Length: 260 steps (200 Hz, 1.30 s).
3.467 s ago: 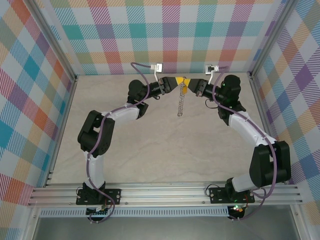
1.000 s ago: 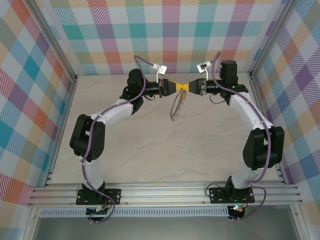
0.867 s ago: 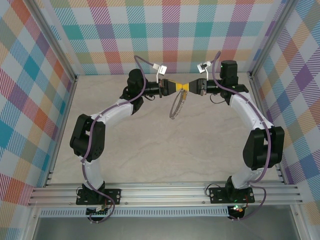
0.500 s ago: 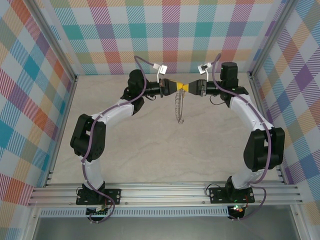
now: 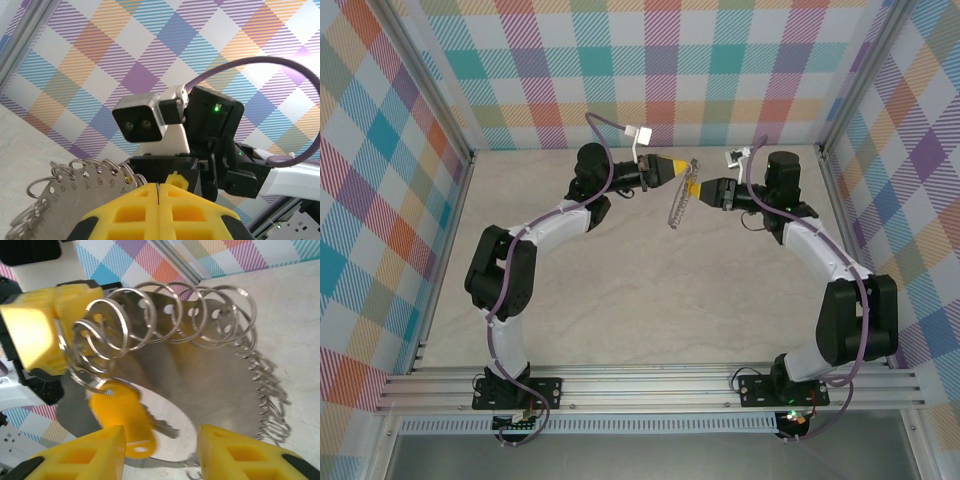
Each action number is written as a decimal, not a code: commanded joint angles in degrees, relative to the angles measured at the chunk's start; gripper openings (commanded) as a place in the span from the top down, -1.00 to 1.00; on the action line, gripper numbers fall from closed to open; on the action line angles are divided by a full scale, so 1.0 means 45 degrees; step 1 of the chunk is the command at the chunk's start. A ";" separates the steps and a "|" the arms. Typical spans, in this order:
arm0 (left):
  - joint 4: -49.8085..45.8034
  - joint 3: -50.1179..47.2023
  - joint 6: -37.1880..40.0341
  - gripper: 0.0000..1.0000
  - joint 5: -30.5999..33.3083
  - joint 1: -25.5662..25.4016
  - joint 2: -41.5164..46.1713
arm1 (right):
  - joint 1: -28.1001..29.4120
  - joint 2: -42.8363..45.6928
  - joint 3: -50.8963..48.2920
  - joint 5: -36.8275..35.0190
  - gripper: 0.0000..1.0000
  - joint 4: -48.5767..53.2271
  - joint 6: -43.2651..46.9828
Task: Put the keys on the keyring
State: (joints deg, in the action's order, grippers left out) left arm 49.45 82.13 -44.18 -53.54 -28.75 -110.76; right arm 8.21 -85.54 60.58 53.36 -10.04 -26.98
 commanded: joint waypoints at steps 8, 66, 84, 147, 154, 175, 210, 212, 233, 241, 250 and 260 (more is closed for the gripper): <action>0.1080 0.0049 -0.0260 1.00 0.0061 -0.0095 -0.0055 | -0.0027 0.0382 -0.0481 -0.0619 0.06 -0.1618 -0.0686; 0.1140 0.0051 -0.0358 1.00 0.0111 -0.0091 -0.0106 | 0.0512 0.0978 -0.0571 -0.1742 -0.11 -0.1074 -0.0083; 0.1120 0.0064 -0.0363 1.00 0.0140 -0.0095 -0.0106 | 0.0650 0.1105 -0.0551 -0.1912 -0.12 -0.0880 0.0108; 0.1130 0.0051 -0.0386 1.00 0.0154 -0.0095 -0.0076 | 0.1101 0.0853 -0.0245 -0.2440 -0.18 -0.0662 0.0371; 0.1139 0.0058 -0.0393 1.00 0.0144 -0.0095 -0.0063 | 0.1106 0.0785 -0.0193 -0.2482 -0.17 -0.0660 0.0371; 0.1140 0.0046 -0.0390 1.00 0.0154 -0.0095 -0.0060 | 0.1125 0.0591 -0.0011 -0.2584 -0.11 -0.0707 0.0342; 0.1120 -0.0036 -0.0393 1.00 0.0430 -0.0091 -0.0018 | 0.1279 0.0507 0.0308 -0.2412 0.25 -0.0404 0.0551; 0.1120 -0.0054 -0.0391 1.00 0.0442 -0.0094 -0.0026 | 0.1281 0.0511 0.0308 -0.2397 0.27 -0.0375 0.0562; 0.0997 -0.0140 -0.0269 1.00 0.0684 -0.0106 0.0089 | 0.1330 0.0643 0.0213 -0.2309 0.54 -0.0219 0.0693; 0.0885 -0.0180 -0.0193 1.00 0.0774 -0.0114 0.0120 | 0.1358 0.0720 0.0157 -0.2269 0.62 -0.0177 0.0752; 0.0692 -0.0218 -0.0034 1.00 0.0879 -0.0114 0.0193 | 0.1396 0.0812 0.0099 -0.2253 0.71 -0.0062 0.0804; 0.0447 -0.0294 0.0188 1.00 0.1054 -0.0124 0.0295 | 0.1448 0.0896 0.0055 -0.2261 0.80 0.0011 0.0839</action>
State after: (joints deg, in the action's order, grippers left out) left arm 49.93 81.56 -45.41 -50.96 -28.75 -111.18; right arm 14.02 -82.94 59.88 42.22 -11.14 -24.58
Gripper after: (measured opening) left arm 0.049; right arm 0.142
